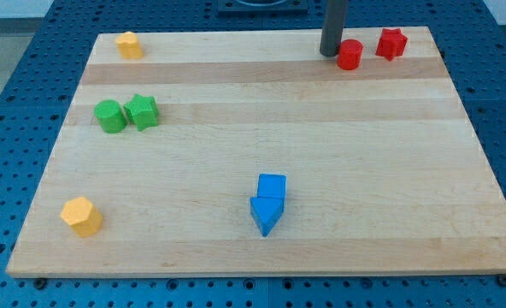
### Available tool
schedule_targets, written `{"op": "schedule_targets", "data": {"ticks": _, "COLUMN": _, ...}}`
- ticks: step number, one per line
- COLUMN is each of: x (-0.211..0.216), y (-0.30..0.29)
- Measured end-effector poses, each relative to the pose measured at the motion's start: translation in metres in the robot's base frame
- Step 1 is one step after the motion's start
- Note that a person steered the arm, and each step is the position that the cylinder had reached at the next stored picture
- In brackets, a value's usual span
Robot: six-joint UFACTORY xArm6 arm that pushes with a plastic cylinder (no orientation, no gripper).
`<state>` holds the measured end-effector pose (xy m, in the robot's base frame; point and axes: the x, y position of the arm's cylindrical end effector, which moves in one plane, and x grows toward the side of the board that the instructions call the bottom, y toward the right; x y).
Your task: Move the red circle towards the red star
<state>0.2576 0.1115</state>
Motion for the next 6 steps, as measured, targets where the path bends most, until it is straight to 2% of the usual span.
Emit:
{"op": "schedule_targets", "data": {"ticks": 4, "x": 0.051, "y": 0.001}}
{"op": "schedule_targets", "data": {"ticks": 6, "x": 0.035, "y": 0.008}}
